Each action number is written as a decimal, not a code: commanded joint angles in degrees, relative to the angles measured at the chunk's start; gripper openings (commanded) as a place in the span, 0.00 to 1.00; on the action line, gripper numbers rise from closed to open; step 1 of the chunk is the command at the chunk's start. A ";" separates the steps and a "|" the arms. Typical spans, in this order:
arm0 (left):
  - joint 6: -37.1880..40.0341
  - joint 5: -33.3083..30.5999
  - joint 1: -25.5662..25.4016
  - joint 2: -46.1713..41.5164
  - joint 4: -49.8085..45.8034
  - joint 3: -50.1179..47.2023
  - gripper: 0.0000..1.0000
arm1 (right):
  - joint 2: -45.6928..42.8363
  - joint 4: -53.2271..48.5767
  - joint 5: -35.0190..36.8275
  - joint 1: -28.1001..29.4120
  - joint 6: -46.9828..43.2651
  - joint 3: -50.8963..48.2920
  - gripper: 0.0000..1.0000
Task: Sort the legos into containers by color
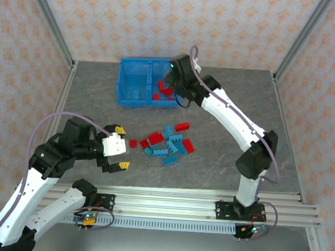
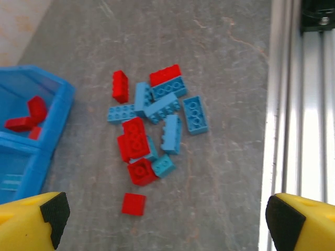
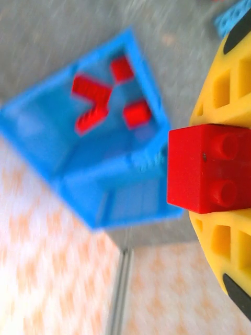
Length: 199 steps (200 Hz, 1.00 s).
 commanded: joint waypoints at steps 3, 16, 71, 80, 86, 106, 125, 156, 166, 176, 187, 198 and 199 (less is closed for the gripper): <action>-0.31 -2.86 -0.49 0.37 3.60 0.45 1.00 | 11.67 -6.48 3.86 -0.43 -9.35 11.79 0.32; 0.17 -2.83 -0.44 0.21 1.88 1.08 1.00 | 17.31 -7.34 4.18 -1.04 -9.87 18.95 0.32; -3.74 -3.89 -0.48 -4.17 0.87 0.19 1.00 | 32.41 -0.06 -4.63 -5.46 -10.44 31.30 0.32; -4.17 -3.89 -0.48 -4.45 0.87 0.10 1.00 | 34.31 1.13 -7.12 -5.95 -9.86 32.10 0.32; -4.34 -3.88 -0.44 -4.42 0.84 0.01 1.00 | 35.66 1.66 -8.76 -6.22 -9.18 32.72 0.32; -4.44 -3.92 -0.49 -3.94 0.78 0.26 1.00 | 40.53 2.58 -14.35 -7.10 -5.74 36.18 0.33; -4.71 -3.44 -0.46 -3.25 1.37 0.42 1.00 | 43.58 3.02 -15.29 -7.15 -3.10 38.22 0.35; -5.77 -2.73 -0.44 -2.44 2.39 0.47 1.00 | 44.89 4.16 -14.43 -7.18 -0.69 38.08 0.41; -6.15 -2.83 -0.49 -2.44 2.43 0.44 1.00 | 44.71 4.13 -14.44 -7.20 -0.67 38.54 0.45; -6.21 -2.92 -0.46 -2.48 2.35 0.32 1.00 | 44.29 3.84 -14.44 -7.28 -1.14 39.20 0.49; -6.62 -3.40 -0.45 -2.53 2.27 0.09 1.00 | 43.22 3.39 -14.40 -7.43 -1.45 39.54 0.51; -7.45 -4.06 -0.46 -2.29 2.33 0.02 1.00 | 41.83 3.05 -14.36 -7.71 -1.82 39.38 0.53; -7.56 -4.06 -0.43 -2.28 2.38 0.05 1.00 | 41.70 2.99 -14.36 -7.76 -1.82 39.37 0.53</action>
